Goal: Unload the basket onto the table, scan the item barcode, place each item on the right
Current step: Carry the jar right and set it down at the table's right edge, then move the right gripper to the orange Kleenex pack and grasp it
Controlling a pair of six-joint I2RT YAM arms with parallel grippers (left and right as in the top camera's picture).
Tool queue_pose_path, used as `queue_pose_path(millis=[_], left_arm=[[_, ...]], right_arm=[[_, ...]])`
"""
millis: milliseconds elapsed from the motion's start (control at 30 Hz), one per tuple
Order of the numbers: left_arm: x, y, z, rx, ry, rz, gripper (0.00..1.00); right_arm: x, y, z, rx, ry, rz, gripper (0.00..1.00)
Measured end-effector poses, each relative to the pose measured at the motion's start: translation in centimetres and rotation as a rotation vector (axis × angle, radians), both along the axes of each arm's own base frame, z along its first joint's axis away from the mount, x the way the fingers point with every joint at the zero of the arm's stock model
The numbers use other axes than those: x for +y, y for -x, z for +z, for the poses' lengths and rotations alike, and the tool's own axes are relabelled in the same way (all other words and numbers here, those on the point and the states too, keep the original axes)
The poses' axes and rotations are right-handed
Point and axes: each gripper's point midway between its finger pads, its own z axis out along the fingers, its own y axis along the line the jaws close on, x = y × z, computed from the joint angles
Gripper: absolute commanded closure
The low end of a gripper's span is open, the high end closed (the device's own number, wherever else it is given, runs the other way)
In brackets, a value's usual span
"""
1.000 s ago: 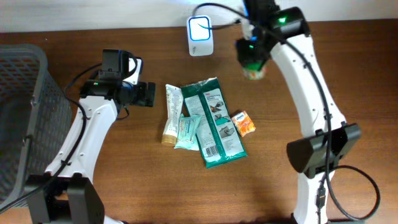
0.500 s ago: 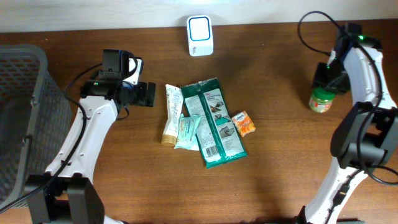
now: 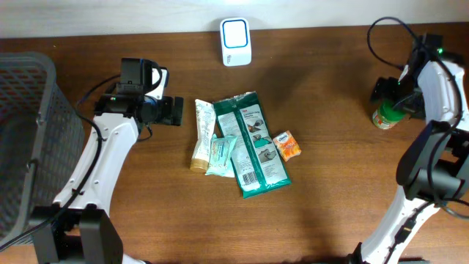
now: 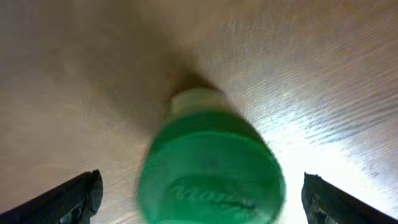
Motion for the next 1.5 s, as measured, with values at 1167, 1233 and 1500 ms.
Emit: queue_pose_path(millis=[1167,1233,1500], left_arm=[[0.0,0.0,0.0,0.000,0.000,0.000,0.01],[0.0,0.0,0.0,0.001,0.000,0.000,0.01],[0.0,0.0,0.0,0.000,0.000,0.000,0.01]], right_arm=[[26.3,8.6,-7.0,0.050,-0.623,0.461,0.95],[26.7,8.9,-7.2,0.054,-0.652,0.428,0.96],[29.5,11.4,-3.7,0.116,-0.889,0.433,0.96]])
